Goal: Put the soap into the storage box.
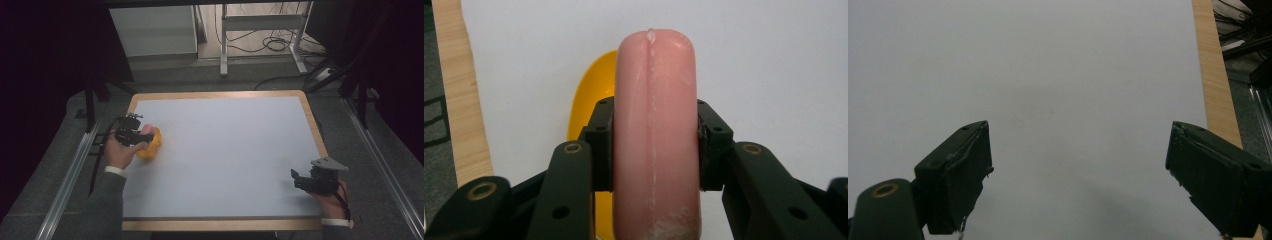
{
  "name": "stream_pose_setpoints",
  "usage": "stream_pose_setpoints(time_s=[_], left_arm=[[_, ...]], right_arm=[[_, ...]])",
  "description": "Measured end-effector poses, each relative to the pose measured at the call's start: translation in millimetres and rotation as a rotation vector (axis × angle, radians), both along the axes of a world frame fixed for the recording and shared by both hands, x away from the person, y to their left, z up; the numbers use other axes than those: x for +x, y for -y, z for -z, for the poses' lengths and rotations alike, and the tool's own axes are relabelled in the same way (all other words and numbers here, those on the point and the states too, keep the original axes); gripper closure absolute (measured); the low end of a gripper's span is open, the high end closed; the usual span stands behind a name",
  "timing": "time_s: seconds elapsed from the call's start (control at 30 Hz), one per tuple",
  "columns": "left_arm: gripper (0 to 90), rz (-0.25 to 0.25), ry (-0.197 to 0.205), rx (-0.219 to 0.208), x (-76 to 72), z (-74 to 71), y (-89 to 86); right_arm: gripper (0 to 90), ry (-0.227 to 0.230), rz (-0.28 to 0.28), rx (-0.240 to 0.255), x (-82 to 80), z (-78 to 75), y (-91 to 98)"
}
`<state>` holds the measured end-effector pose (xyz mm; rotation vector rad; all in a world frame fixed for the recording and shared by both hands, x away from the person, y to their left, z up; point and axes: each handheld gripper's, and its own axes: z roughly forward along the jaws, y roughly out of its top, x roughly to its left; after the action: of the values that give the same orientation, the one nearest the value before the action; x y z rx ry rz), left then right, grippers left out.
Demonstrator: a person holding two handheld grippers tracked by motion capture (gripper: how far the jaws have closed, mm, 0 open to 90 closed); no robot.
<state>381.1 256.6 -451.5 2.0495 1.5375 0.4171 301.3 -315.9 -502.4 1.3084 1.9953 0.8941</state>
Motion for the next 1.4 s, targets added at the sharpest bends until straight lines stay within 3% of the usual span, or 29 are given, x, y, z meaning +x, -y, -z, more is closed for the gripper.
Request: stream_pose_setpoints(time_s=[0.7, 0.77, 1.03, 1.2, 1.4], left_arm=[[59.9, -0.022, -0.077, 0.023, 9.6, 33.3, -3.8], [59.3, -0.026, -0.047, 0.006, 7.4, 30.8, -4.4], [31.7, -0.033, 0.060, -0.024, -8.1, 4.2, -6.9], [27.4, 0.005, 0.095, -0.053, -21.7, -3.0, -5.1], [25.0, 0.070, 0.151, -0.076, -46.1, -2.1, 2.3]], right_arm=[[11.1, 0.000, 0.000, -0.005, -0.1, 0.2, -1.2], [11.1, 0.000, 0.001, -0.004, -0.1, 0.3, -1.0], [11.1, 0.000, -0.001, -0.007, -0.2, 0.4, -2.0], [11.1, 0.002, 0.000, -0.007, -0.1, 0.2, -2.0], [11.1, -0.001, -0.005, -0.009, -0.1, 0.6, -3.0]])
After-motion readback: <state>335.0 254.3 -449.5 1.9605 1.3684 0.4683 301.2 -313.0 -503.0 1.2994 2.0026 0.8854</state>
